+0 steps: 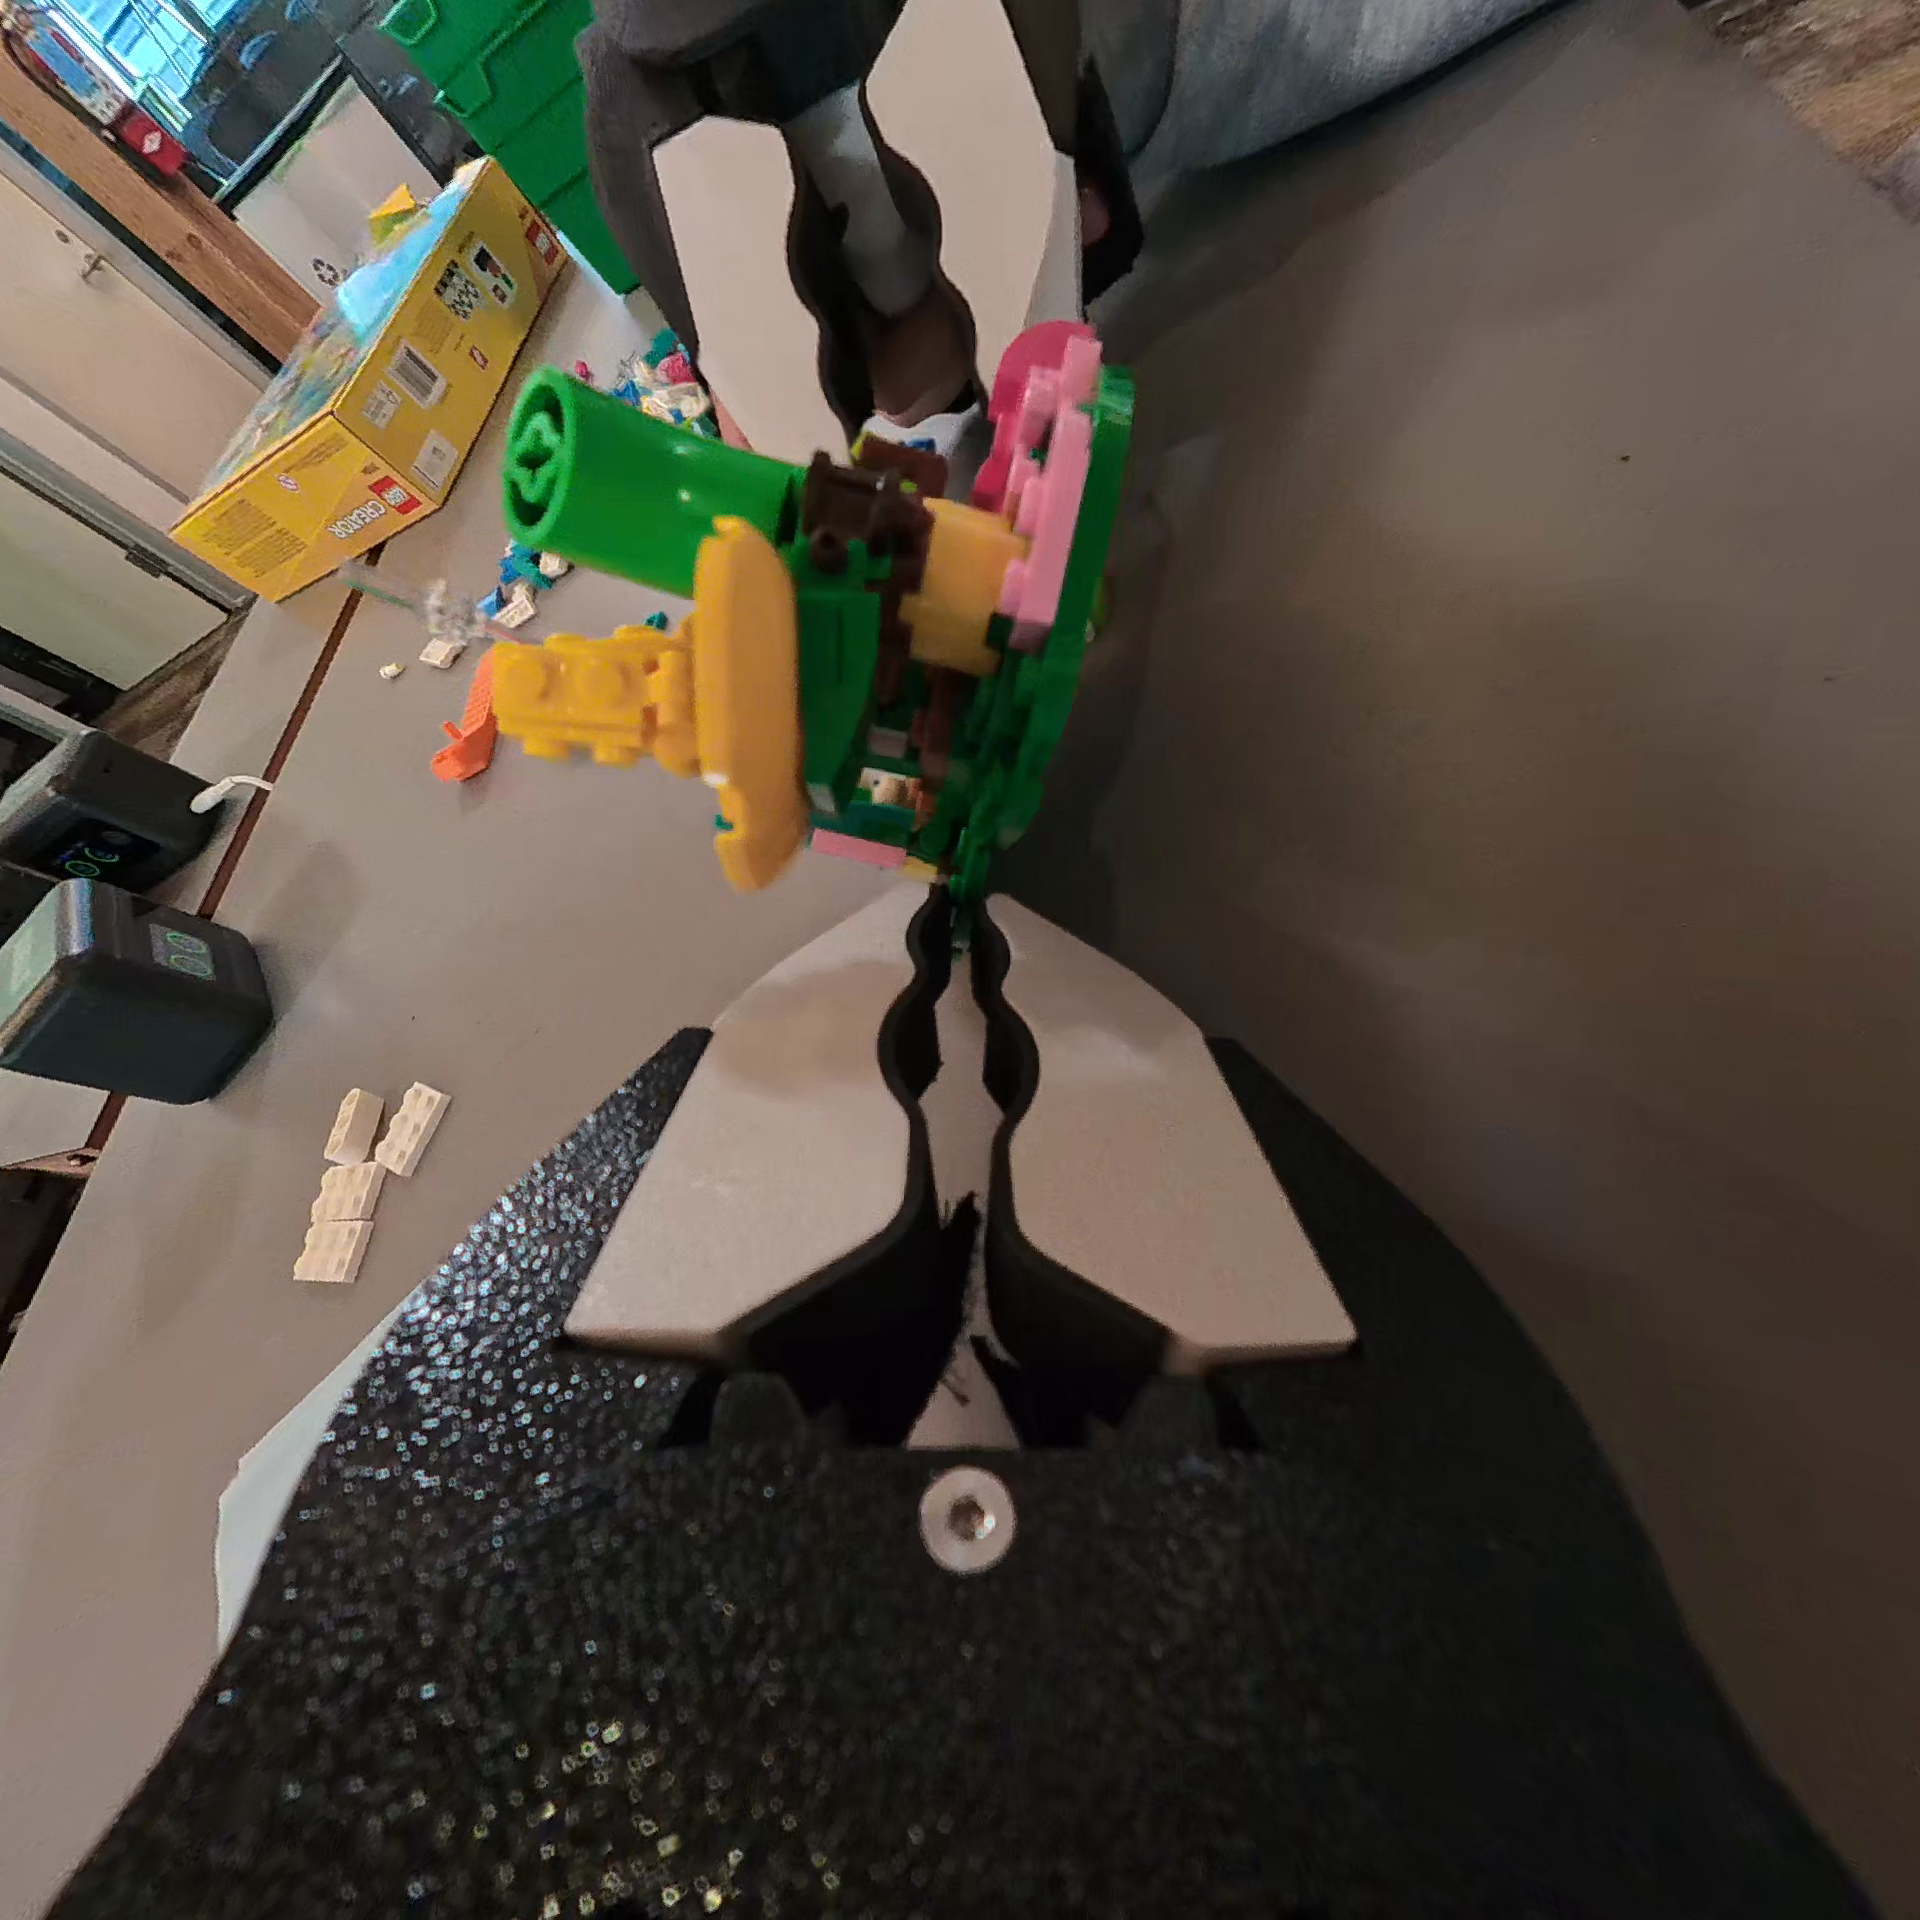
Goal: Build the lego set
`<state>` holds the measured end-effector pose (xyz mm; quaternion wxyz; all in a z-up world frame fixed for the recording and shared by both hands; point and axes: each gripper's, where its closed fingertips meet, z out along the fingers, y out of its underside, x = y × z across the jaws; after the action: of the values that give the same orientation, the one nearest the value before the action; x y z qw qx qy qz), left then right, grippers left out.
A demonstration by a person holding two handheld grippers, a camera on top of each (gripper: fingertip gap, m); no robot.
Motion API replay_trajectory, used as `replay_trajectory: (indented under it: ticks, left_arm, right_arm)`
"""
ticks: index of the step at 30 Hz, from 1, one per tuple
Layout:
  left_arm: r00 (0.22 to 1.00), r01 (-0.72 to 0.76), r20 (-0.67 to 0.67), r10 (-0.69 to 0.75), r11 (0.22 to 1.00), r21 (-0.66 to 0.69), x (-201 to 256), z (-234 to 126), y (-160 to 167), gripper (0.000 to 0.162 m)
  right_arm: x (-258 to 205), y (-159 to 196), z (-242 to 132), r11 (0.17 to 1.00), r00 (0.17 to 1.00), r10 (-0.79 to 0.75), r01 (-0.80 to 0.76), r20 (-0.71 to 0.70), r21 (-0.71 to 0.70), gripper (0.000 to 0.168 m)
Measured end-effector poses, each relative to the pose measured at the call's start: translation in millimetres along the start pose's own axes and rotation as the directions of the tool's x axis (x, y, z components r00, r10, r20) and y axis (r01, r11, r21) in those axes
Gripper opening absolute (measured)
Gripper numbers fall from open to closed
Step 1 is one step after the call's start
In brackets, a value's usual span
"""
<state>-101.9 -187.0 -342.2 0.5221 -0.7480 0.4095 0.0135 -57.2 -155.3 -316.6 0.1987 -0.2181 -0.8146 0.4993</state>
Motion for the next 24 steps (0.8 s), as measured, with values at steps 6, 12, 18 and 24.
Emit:
replay_trajectory:
  ticks: [6, 12, 18, 24]
  left_arm:
    - [1.000, 0.008, 0.020, -0.008, 1.000, 0.007, -3.5, -0.3, -0.5, 0.003]
    - [0.994, 0.030, 0.107, -0.038, 0.996, 0.079, -18.3, -7.6, -8.4, 0.003]
    - [0.978, 0.080, 0.180, -0.104, 0.988, 0.135, -34.6, -16.9, -13.6, 0.003]
    - [0.969, 0.052, 0.233, -0.082, 0.990, 0.130, -40.9, -19.9, -14.3, 0.003]
  right_arm:
    - [6.7, -0.8, -3.2, 0.996, 0.992, -0.084, 0.082, -0.097, -0.020, 0.031]
    - [17.8, -8.6, -10.0, 0.988, 0.966, -0.149, 0.156, -0.213, 0.017, 0.041]
    - [30.1, -28.8, -16.7, 0.945, 0.862, -0.291, 0.328, -0.416, 0.018, 0.036]
    - [24.4, -34.8, -8.5, 0.882, 0.762, -0.442, 0.465, -0.472, -0.075, 0.026]
